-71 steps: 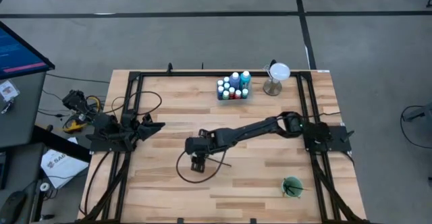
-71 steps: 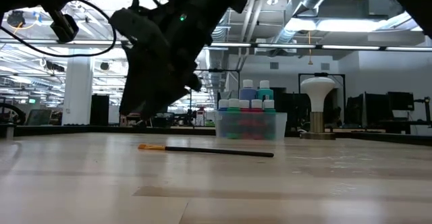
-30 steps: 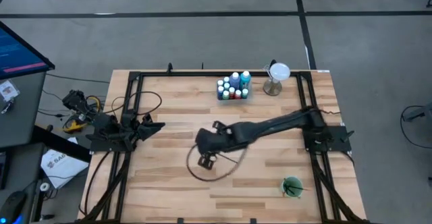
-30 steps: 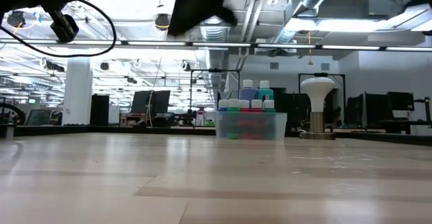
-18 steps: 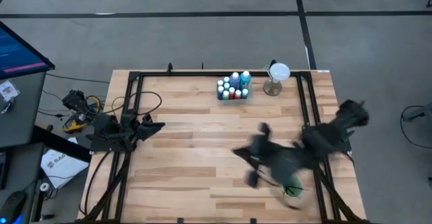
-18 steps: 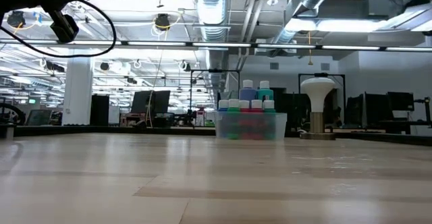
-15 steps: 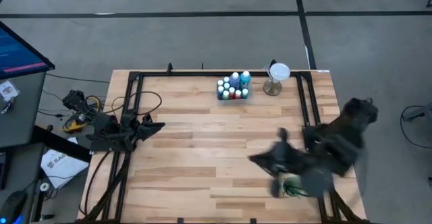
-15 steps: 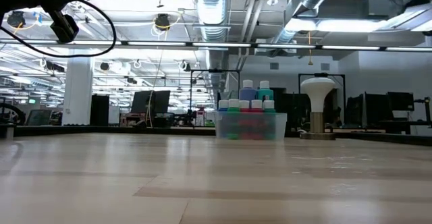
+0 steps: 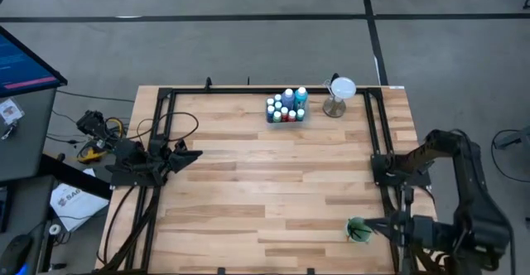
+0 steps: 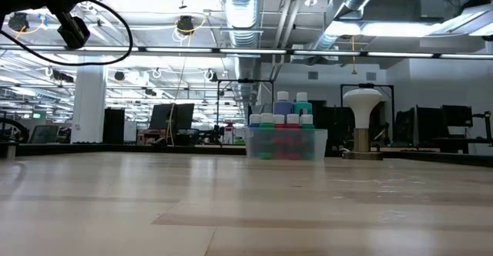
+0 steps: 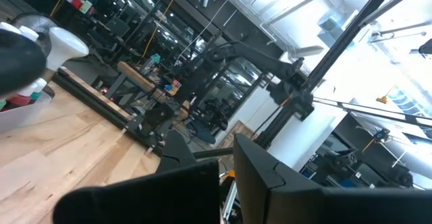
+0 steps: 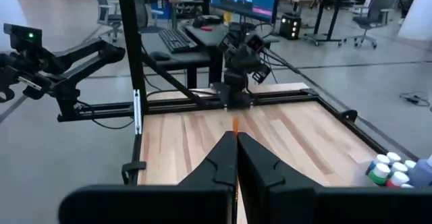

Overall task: Pick & Place Paint Supplies
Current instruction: Put the orange paintbrush into the green cup

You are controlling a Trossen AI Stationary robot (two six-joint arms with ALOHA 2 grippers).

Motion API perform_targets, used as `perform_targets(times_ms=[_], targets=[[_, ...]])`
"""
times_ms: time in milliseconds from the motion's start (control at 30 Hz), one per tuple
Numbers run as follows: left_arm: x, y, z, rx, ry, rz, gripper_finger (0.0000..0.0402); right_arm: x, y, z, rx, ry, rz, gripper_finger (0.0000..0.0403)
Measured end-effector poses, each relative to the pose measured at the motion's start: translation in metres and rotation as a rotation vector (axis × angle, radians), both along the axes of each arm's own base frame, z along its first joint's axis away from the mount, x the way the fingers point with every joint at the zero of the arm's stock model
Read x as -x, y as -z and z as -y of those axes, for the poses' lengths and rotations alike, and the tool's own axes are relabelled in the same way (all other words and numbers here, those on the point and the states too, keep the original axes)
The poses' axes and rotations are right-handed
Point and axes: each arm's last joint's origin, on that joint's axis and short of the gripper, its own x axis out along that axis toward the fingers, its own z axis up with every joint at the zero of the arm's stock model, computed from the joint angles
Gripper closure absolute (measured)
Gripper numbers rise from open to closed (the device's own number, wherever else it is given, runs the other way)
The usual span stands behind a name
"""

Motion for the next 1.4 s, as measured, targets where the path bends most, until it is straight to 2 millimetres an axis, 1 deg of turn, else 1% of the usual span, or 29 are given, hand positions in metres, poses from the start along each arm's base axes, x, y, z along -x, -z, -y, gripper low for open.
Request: perform_targets(times_ms=[100,300,467,633,767,933,1033,1100,1300,1400], targets=[[0.000,0.000,0.000,-0.001,0.002,0.000,0.0400,0.006,0.014,-0.005,0.009,-0.016,-0.003,0.0403],[0.000,0.000,0.000,-0.001,0.002,0.000,0.0400,0.003,0.045,-0.007,-0.018,0.019,0.000,0.0403],[0.000,0.000,0.000,-0.001,0.001,0.000,0.0400,-0.003,0.084,-0.001,-0.042,0.078,0.006,0.0403],[0.000,0.000,0.000,0.000,0.000,0.000,0.0400,-0.003,0.122,0.007,-0.050,0.119,0.002,0.0403],[0.000,0.000,0.000,0.001,-0.002,0.000,0.0400,-0.001,0.144,0.014,-0.055,0.141,-0.014,0.0403],[0.000,0.000,0.000,0.001,-0.002,0.000,0.0400,0.004,0.168,0.016,-0.060,0.128,-0.017,0.0403],[0.000,0.000,0.000,0.000,-0.001,0.000,0.0400,0.007,0.181,0.015,-0.106,0.116,-0.011,0.0403],[0.000,0.000,0.000,0.001,-0.002,0.000,0.0400,0.009,0.186,0.013,-0.129,0.109,-0.020,0.0403],[0.000,0.000,0.000,0.000,-0.001,0.000,0.0400,0.021,0.189,0.009,-0.148,0.085,-0.092,0.0403],[0.000,0.000,0.000,0.000,-0.001,0.000,0.0400,0.027,0.190,0.007,-0.166,0.081,-0.138,0.0395]])
